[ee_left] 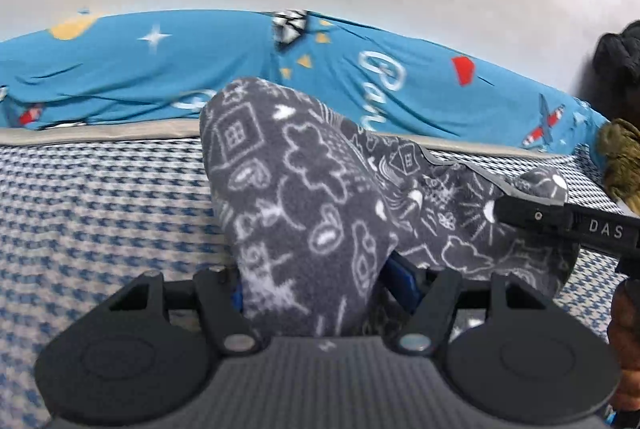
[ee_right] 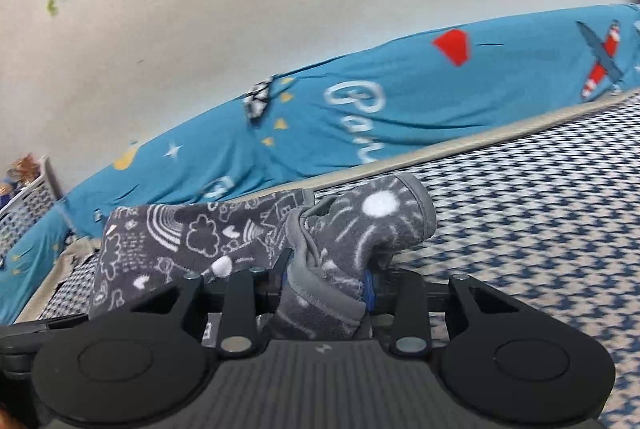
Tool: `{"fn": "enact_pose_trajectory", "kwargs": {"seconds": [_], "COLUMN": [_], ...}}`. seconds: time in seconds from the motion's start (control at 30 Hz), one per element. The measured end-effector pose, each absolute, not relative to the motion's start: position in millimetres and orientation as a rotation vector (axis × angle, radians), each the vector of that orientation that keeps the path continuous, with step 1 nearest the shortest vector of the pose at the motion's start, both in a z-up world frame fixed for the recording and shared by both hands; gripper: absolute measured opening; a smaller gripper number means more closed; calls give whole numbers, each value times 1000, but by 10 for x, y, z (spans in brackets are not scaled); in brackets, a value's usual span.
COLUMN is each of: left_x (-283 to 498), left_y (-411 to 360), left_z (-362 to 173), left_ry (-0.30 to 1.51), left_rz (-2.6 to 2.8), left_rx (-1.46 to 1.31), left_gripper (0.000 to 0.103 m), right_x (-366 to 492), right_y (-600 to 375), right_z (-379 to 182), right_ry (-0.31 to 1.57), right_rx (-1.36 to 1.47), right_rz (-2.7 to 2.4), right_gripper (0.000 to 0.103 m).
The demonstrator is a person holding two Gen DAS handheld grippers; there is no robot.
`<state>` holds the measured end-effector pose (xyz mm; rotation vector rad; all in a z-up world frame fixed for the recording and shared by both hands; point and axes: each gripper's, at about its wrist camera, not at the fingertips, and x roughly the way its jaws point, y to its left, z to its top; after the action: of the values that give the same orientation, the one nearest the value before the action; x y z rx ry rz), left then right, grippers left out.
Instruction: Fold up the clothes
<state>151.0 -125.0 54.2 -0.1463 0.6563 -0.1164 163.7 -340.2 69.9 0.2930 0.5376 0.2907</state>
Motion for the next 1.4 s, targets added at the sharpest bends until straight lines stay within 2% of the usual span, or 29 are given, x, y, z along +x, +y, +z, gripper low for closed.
{"fn": "enact_pose_trajectory", "kwargs": {"seconds": [0.43,0.83,0.9,0.93,1.0,1.07,1.17,1.4], "left_x": [997,753,757,766,781,775,740,704], "left_y": [-450,-112,-62,-21,75,171,259,424], "left_z": [449,350,304,265,192,163,189,174], "left_ry": [650,665,686,702,731,743,737,735], "left_rz": [85,204,205,206,232,257,262,246], "left_rx": [-178,-158,-171,-190,-235,-277,-319,-411], "left_gripper": [63,63,65,67,85,92,101,103], "right_x": [1665,1714,1725,1739,1773,1785,1799,1803], "right_y": [-2538,-2065,-2029,-2023,-2017,-2047,-2066,-2147], "right_z": [560,334,282,265,237,211,173,72], "right_ry": [569,626,645,657,685,709,744,816], "right_rx": [239,189,175,172,167,178,173,215], "right_rz": [494,580,563,555,537,530,518,479], "right_gripper": [34,34,37,42,50,63,71,77]}}
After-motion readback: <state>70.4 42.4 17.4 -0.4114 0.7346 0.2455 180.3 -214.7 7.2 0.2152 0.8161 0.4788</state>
